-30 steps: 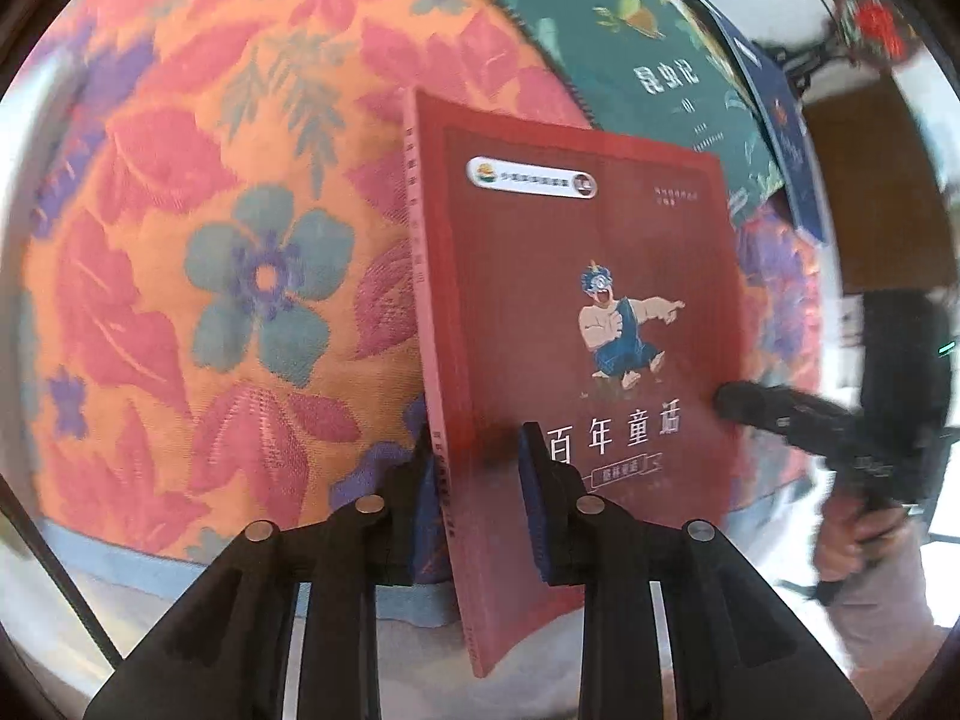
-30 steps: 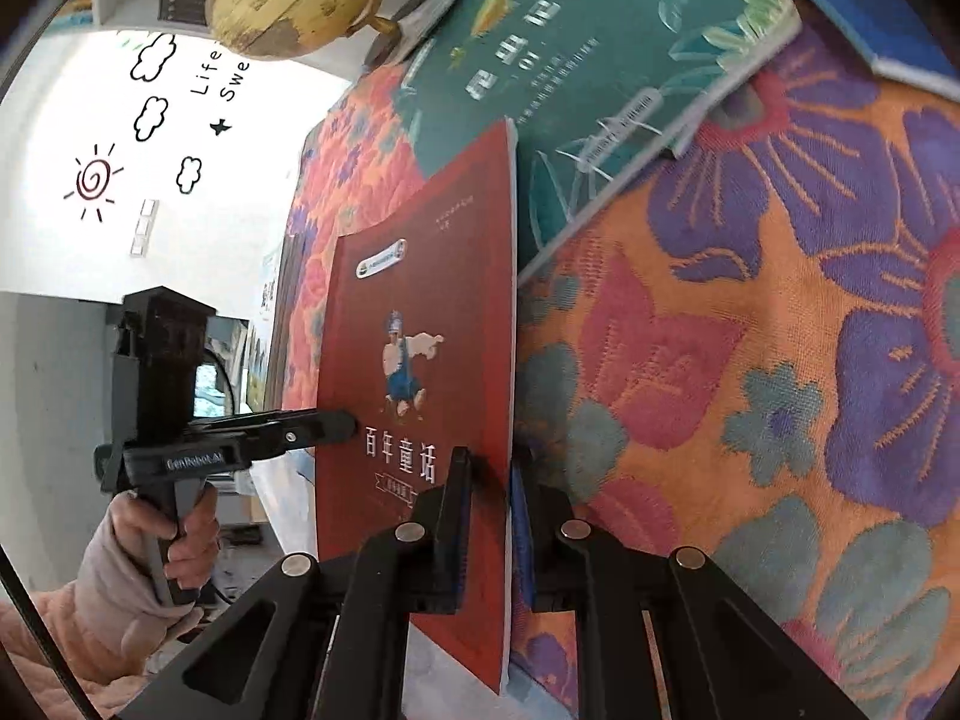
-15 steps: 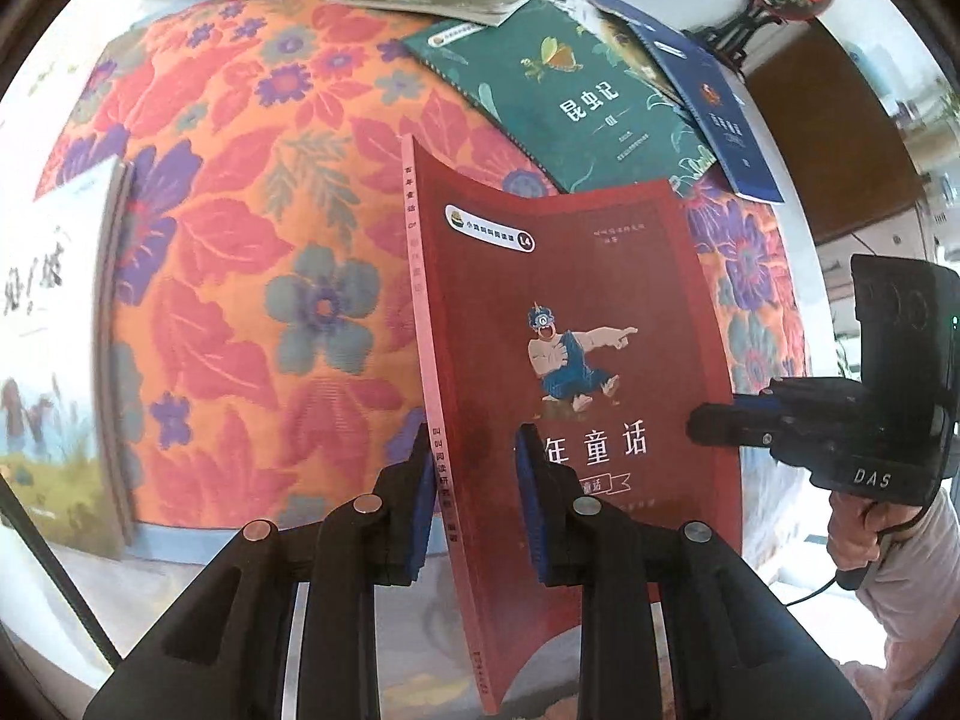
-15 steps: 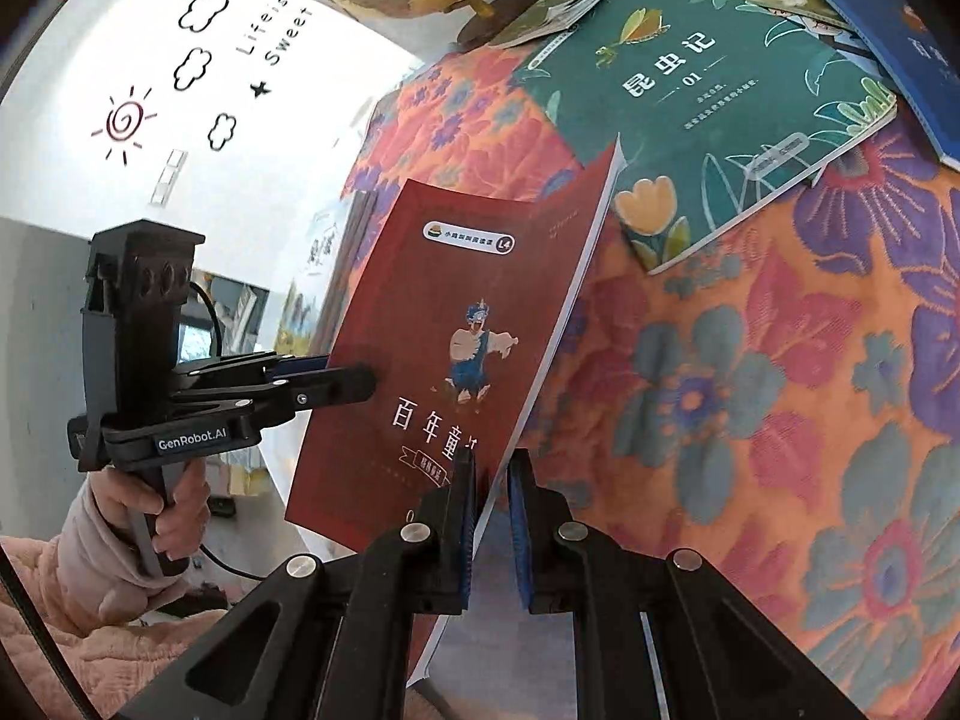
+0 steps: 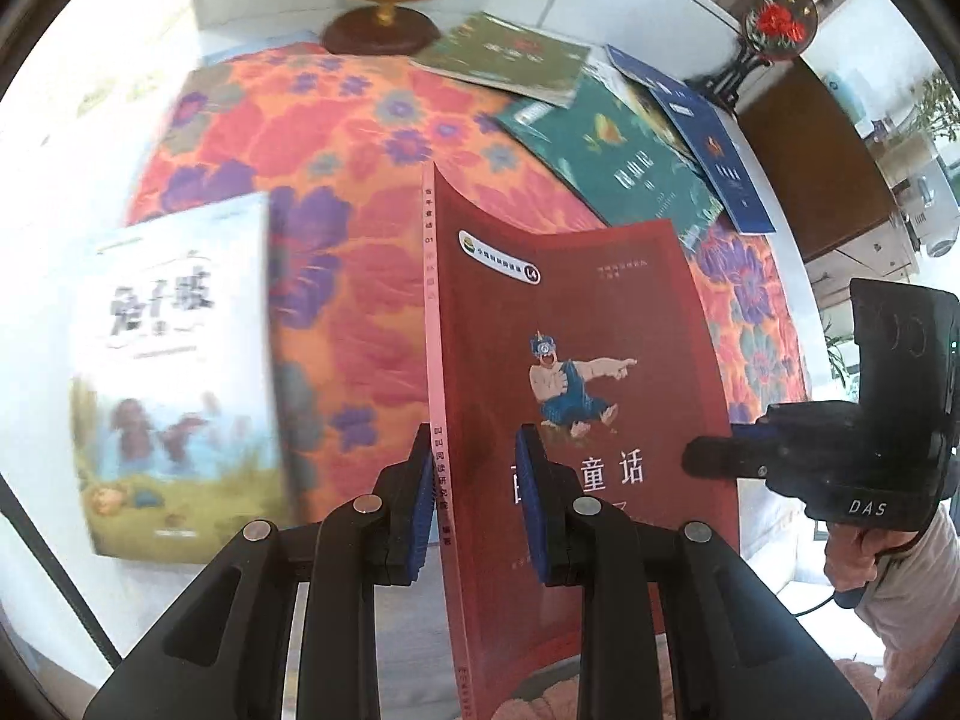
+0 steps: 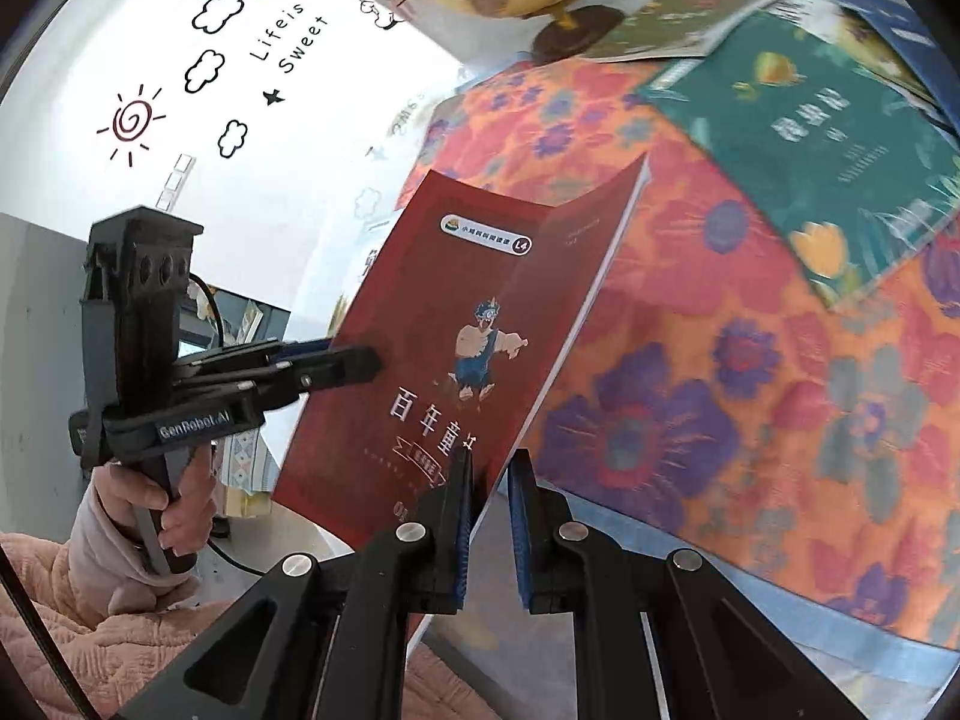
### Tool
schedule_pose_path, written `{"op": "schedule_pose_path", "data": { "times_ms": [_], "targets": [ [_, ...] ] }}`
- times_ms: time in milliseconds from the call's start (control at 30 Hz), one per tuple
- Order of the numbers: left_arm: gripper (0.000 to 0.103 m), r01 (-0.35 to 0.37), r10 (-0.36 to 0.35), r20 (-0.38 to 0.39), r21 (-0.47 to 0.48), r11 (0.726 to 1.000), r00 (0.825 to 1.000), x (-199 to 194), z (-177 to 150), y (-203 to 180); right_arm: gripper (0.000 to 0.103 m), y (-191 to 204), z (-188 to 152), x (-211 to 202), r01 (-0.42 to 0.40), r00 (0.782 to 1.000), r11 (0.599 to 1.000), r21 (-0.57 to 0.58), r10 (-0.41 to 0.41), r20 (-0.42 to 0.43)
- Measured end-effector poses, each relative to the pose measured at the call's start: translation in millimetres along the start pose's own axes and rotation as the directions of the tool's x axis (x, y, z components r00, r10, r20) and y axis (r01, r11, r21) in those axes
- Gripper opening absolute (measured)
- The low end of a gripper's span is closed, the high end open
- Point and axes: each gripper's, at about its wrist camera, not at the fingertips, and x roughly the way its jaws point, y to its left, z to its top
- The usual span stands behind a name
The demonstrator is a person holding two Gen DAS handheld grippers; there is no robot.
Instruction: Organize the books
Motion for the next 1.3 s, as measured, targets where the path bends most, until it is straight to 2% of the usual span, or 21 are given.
{"op": "schedule_pose_path", "data": {
  "times_ms": [300,733,1300],
  "targets": [
    [0.022,0.001,0.000,0.046,-0.006,1.000,0.999,-28,-3,59,0.012,49,17,44,0.006,1.000,1.000,-0.009,-0.006,0.020],
    [0.022,0.016,-0.015,0.058,-0.008,1.000,0.998,-39,1,108,0.012,83,32,66,0.001,0.997,1.000,0.007,-0.002,0.079],
    [0.022,0.032,-0.023,0.078,-0.125,0.992,0.997,-47,-2,172,0.012,115,58,113,0.000,1.000,0.999,-0.038,0.000,0.009]
  ]
}}
